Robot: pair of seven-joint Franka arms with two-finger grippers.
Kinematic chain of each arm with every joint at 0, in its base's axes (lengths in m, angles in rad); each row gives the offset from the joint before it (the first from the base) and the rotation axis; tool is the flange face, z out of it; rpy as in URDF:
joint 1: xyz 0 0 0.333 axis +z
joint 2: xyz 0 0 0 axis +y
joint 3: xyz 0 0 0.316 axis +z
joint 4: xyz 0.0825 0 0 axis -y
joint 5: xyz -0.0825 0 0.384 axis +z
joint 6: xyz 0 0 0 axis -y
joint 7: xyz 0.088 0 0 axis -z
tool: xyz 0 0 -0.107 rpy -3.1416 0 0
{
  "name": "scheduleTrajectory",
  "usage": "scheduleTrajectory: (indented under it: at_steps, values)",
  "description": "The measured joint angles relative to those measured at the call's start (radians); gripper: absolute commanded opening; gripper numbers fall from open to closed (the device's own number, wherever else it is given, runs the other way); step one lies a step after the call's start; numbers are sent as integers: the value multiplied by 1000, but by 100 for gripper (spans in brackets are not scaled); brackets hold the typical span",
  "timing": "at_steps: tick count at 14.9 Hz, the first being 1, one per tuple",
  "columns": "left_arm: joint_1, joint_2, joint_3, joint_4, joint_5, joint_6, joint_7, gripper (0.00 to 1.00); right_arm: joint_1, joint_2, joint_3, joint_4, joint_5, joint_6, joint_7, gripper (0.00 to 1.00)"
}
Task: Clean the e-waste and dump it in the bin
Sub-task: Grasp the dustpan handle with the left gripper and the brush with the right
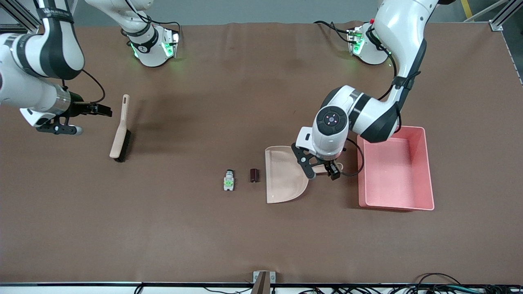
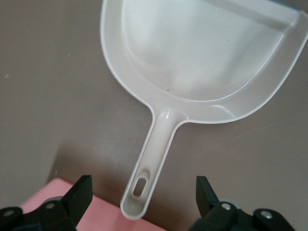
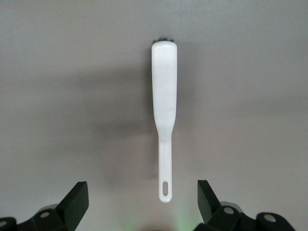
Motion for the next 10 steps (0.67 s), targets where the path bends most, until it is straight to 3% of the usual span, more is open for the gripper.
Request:
scheduleTrajectory:
  at_steps: [5,10]
  values:
    - [3,45,0,11,0,25,175,85,0,4,0,-150,0,153,0,100]
    - [2,69,0,11,5,33,223,82,-1,26,0,-284,0,353,-60,100]
